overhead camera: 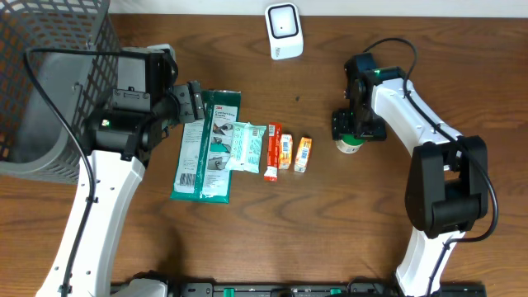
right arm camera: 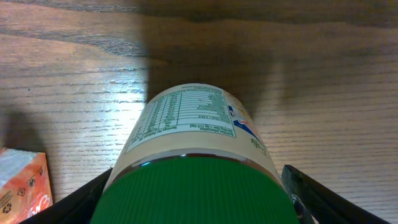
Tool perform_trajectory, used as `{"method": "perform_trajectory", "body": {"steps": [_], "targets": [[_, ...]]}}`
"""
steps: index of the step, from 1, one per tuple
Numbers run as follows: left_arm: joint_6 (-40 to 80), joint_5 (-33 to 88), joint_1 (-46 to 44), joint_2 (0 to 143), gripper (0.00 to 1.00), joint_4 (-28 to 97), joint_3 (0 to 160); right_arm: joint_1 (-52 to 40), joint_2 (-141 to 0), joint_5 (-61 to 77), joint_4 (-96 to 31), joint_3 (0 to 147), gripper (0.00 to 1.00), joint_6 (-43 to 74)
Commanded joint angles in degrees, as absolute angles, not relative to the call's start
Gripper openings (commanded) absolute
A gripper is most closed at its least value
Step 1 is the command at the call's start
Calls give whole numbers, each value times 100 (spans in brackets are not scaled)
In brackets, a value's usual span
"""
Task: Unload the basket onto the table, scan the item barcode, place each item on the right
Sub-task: 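Lift the bottle with the right gripper, then carry the bottle to the white scanner and hold it there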
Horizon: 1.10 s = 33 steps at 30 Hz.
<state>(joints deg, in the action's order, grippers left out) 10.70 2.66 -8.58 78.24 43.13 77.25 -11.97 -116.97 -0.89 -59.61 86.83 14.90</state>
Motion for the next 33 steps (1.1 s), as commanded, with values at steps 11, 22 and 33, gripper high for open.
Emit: {"method": "perform_trajectory", "body": {"steps": [11, 22, 33], "targets": [[1105, 237, -860, 7828, 84, 4324, 7714, -1247, -11745, -141, -6114, 8643, 68, 1516], [1105, 237, -860, 7828, 84, 4324, 7714, -1247, -11745, -137, -6042, 8523, 72, 1518], [1105, 237, -860, 7828, 84, 4327, 7714, -1247, -11620, -119, -6694, 9574, 46, 1514]]}}
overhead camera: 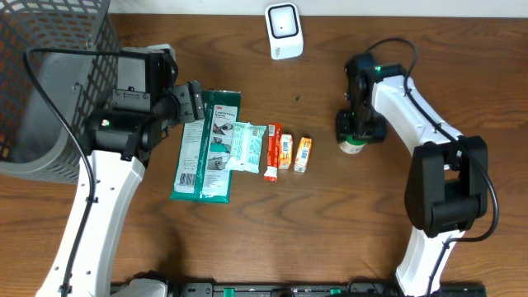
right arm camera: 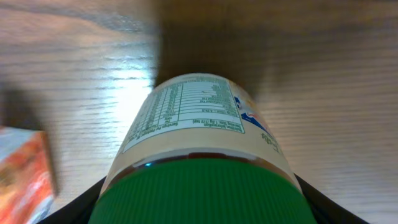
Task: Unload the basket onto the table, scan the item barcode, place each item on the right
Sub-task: 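Carry the bottle to the white scanner and hold it there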
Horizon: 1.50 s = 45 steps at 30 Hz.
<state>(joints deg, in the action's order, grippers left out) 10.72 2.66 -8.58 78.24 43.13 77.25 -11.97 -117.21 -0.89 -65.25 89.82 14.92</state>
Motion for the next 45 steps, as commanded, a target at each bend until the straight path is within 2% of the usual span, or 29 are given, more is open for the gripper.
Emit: {"method": "perform_trajectory", "body": {"steps": [1, 5, 7, 10, 12, 13, 18, 25, 33, 40, 45], "targets": [[1105, 237, -860, 7828, 84, 4324, 7714, -1249, -11607, -115, -6836, 9782, 46, 1514], [1105, 237, -860, 7828, 84, 4324, 7714, -1310, -11550, -49, -7336, 10667, 44, 1398], [1105, 237, -860, 7828, 84, 4327, 7714, -1367, -11537, 141, -7443, 11100, 40, 1227], [1105, 237, -860, 7828, 84, 4324, 7714, -1481, -11533, 600, -7432, 11740, 25, 1146], [1105, 237, -860, 7828, 84, 4324, 7714, -1575, -11533, 843, -7336, 12121, 5, 1149], [1105, 237, -860, 7828, 84, 4324, 7714, -1623, -11533, 930, -7282, 12291, 1, 1151], [1105, 237, -860, 7828, 84, 4324, 7714, -1905, -11533, 1146, -6816, 12886, 1, 1149], [1105, 237, -860, 7828, 84, 4324, 7714, -2296, -11542, 945, -5196, 12637, 1, 777], [1105, 239, -860, 7828, 84, 4324, 7714, -2390, -11544, 19, -2108, 11069, 1, 637], [1105, 237, -860, 7828, 84, 4324, 7714, -2362, -11544, -596, 548, 9695, 1, -460], [1105, 237, -860, 7828, 84, 4324, 7714, -2362, -11738, -596, 1986, 9214, 1, -786]]}}
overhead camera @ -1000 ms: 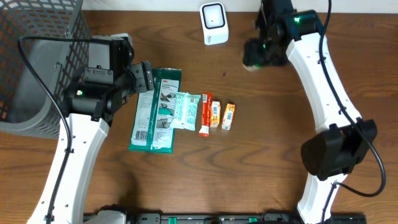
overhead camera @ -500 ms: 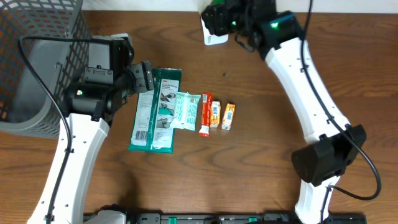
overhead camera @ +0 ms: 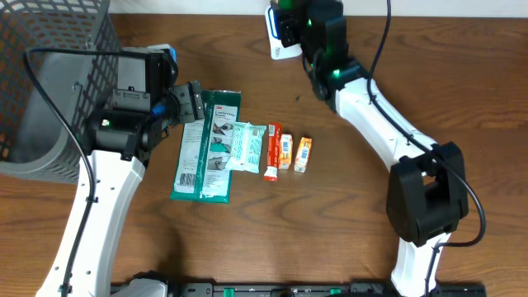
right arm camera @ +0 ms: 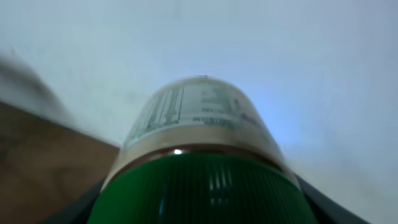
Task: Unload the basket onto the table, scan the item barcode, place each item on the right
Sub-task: 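Carry the bottle to the white scanner and hold it there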
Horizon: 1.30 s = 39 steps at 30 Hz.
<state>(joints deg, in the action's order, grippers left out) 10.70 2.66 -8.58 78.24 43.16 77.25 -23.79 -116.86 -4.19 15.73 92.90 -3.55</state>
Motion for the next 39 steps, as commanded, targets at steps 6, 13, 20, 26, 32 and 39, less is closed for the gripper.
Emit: {"method": "perform_trajectory", "body": {"steps": [6, 13, 20, 26, 32, 39], "targets": [[1105, 237, -860, 7828, 84, 4324, 7714, -2327, -12562, -593, 3168, 9216, 1, -982], [1105, 237, -860, 7828, 84, 4324, 7714, -2189, -13603, -587, 4993, 9216, 1, -1055], [1105, 237, -860, 7828, 84, 4327, 7714, -1979, -14014, -62, 5046, 9216, 1, -727], [1105, 237, -860, 7828, 84, 4324, 7714, -1876, -14029, 379, 5225, 9216, 1, -666], [1105, 237, -860, 7828, 84, 4324, 7714, -1857, -14029, 611, 5570, 9216, 1, -322], [1105, 237, -860, 7828, 84, 4327, 7714, -1835, -13780, 1055, 6582, 9209, 1, 242]]}}
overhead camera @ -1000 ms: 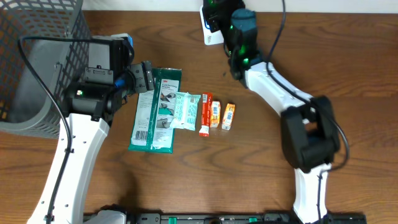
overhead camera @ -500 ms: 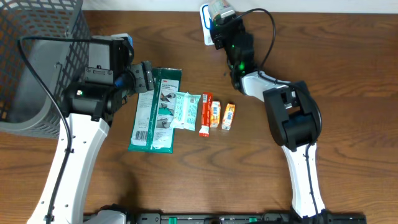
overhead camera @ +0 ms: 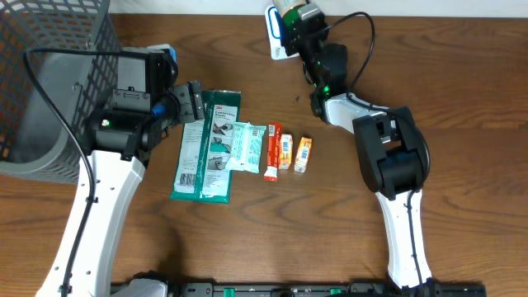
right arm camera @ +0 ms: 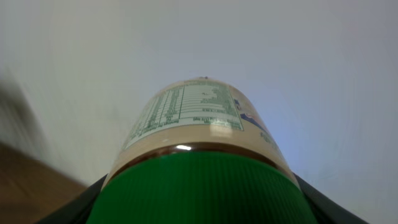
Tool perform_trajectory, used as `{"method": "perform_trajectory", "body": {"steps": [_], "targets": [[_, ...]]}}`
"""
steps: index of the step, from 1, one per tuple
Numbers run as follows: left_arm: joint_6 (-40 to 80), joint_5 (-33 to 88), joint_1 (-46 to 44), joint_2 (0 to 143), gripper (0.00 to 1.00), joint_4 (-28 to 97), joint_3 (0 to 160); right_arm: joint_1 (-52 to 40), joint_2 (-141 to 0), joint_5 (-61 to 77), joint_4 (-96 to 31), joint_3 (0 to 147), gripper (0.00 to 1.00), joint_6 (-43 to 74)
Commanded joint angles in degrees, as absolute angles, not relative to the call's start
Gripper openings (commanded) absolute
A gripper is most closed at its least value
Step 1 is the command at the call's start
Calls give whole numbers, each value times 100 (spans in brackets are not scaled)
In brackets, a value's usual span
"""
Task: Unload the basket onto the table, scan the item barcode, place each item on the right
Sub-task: 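Carry the bottle to the white scanner and hold it there, then move the bottle right and set it down at the table's right edge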
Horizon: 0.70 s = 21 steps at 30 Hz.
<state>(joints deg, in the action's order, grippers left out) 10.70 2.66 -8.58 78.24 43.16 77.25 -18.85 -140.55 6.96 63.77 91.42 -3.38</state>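
Note:
A jar (right arm camera: 199, 118) with a green lid and a cream nutrition label fills the right wrist view, with pale blur behind it. My right gripper (right arm camera: 202, 202) is shut on the jar at the lid, its dark fingers (right arm camera: 87, 199) showing on both sides. In the overhead view the right gripper (overhead camera: 297, 18) holds the jar (overhead camera: 290, 8) up at the far edge, over the white scanner (overhead camera: 276, 41), which it partly hides. My left gripper (overhead camera: 195, 101) rests open at the top left corner of a green package (overhead camera: 206, 153).
A grey wire basket (overhead camera: 49, 74) stands at the far left. In the middle of the table lie the green package, a teal pack (overhead camera: 246, 147), a red stick pack (overhead camera: 273, 151) and two small orange boxes (overhead camera: 285, 151) (overhead camera: 304, 154).
My right gripper with the jar has shifted slightly left and nearer the camera over the scanner, the arm stretched further. The wrist view's background is now all pale. The left arm is unchanged.
The jar first stood on the table at the right with my right gripper around its lid. Then the gripper was shut on it there. Later it held the jar up at the far edge by the scanner, and now holds it right over the scanner.

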Motion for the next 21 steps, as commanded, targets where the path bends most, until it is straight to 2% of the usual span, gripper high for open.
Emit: {"method": "perform_trajectory", "body": {"steps": [1, 4, 7, 14, 21], "targets": [[1105, 239, -860, 7828, 84, 4324, 7714, -1828, -13670, 1155, 6549, 9207, 1, 552], [1105, 237, -860, 7828, 84, 4327, 7714, -1787, -13290, 1369, 6036, 9207, 1, 1232], [1105, 237, -860, 7828, 84, 4324, 7714, -1743, -12794, 1400, 5002, 9207, 1, 1280], [1105, 237, -860, 7828, 84, 4324, 7714, -1479, -10971, 1160, 655, 9207, 1, 1057], [1105, 237, -860, 7828, 84, 4324, 7714, -707, -9765, 805, -3210, 9207, 1, 548]]}}
